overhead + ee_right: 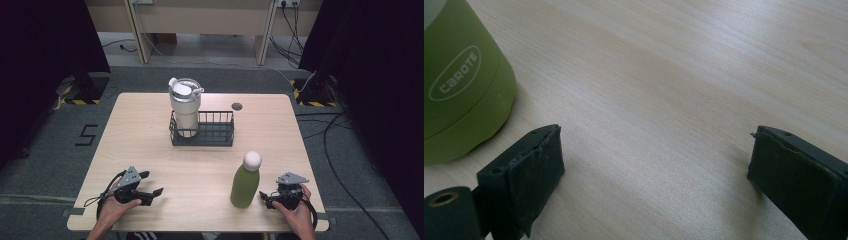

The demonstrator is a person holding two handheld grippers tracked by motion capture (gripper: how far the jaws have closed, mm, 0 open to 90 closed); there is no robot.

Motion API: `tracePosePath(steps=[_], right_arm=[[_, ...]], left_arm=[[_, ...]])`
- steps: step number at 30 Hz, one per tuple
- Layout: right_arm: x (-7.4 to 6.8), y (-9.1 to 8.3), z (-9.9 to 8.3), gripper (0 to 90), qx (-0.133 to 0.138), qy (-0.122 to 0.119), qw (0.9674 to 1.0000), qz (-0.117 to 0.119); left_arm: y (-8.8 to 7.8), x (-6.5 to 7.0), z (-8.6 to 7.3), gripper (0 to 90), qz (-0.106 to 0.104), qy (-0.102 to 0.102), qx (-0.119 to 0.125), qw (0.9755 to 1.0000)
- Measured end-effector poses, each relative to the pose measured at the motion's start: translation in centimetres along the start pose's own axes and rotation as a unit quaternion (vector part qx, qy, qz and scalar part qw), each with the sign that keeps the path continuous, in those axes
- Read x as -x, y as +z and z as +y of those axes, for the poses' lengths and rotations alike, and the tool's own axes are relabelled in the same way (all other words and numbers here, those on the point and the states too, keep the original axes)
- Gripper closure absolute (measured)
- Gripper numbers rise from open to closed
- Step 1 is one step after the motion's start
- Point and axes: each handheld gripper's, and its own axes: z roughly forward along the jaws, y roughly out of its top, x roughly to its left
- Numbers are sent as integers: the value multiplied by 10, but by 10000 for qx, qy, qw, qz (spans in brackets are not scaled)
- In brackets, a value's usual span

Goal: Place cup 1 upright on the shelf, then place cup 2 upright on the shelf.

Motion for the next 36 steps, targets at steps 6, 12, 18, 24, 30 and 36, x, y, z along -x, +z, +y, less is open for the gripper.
tracePosePath(steps=[6,12,18,24,30,36], right_arm=[[0,0,0,77,-2,-5,10000,6],[0,0,0,77,-4,2,10000,6],[-1,0,0,77,-4,6,10000,9],[-1,0,0,82,0,-3,10000,4],[-1,-3,-1,163,94,40,9999,-12],[-2,-13,-1,158,328,-28,9994,-37]], left_arm=[[-1,2,-6,148,19,35,-259,9997],[2,6,-10,149,42,125,-588,9982],[4,7,-10,130,138,153,-729,9971],[4,7,-10,129,137,152,-728,9971],[4,7,-10,128,141,150,-725,9972],[4,7,-10,127,139,145,-724,9972]])
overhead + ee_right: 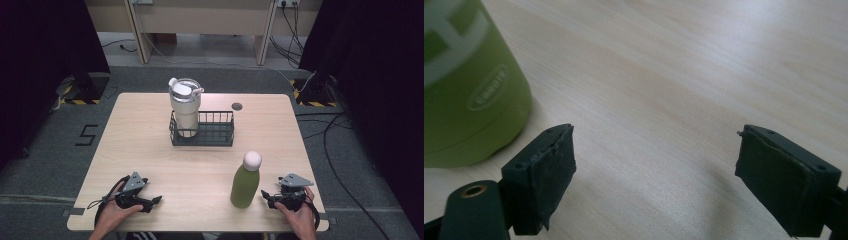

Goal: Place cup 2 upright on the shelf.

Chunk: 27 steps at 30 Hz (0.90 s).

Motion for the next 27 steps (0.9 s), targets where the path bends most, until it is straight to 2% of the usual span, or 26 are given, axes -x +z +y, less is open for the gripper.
tracePosePath(steps=[4,7,10,27], right_arm=[[-6,-13,3,154,224,-91,9997,22],[-13,-22,3,153,450,-88,9987,216],[-17,-24,4,154,485,-127,9982,334],[-33,-38,3,158,578,-342,9967,450]], left_arm=[[0,0,0,124,1,-4,1,10000],[0,0,0,124,3,-4,1,10000],[0,0,0,124,2,-5,1,10000],[0,0,0,121,-11,-9,0,10000]])
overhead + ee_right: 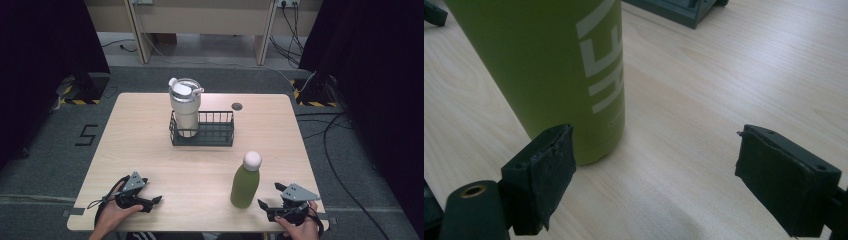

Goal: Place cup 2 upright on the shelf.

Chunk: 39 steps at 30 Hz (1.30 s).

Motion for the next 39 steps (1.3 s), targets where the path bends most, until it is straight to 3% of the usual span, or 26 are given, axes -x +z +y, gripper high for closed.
tracePosePath(steps=[12,23,39], right_arm=[[-13,-13,5,161,241,-103,9996,130],[-24,-7,10,162,392,-230,9984,324],[-32,1,16,160,913,-104,9946,472]], left_arm=[[0,0,0,119,-8,2,-2,10000],[0,0,0,117,-10,4,-2,10000],[0,-1,1,116,7,-4,-9,10000]])
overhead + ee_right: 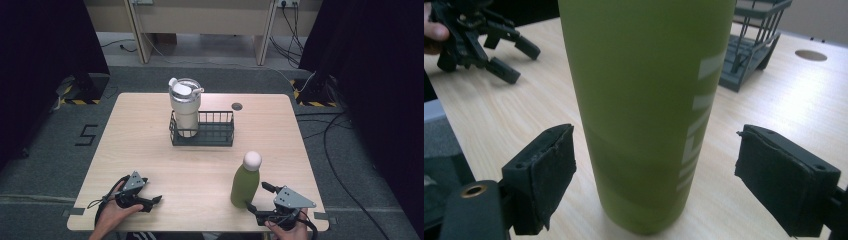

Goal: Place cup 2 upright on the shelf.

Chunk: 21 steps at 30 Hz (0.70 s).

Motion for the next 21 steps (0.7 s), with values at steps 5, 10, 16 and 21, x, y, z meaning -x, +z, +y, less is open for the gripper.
tracePosePath(steps=[5,10,16,21], right_arm=[[0,5,2,154,96,-17,9999,88],[-1,16,2,154,99,-14,9998,146],[1,25,2,152,283,-9,9994,184],[2,30,1,152,302,-48,9993,216]], left_arm=[[0,0,0,115,7,1,-7,10000],[0,0,0,114,6,-9,-2,10000],[0,0,0,111,20,-10,-4,10000],[0,0,0,110,21,-9,-8,10000]])
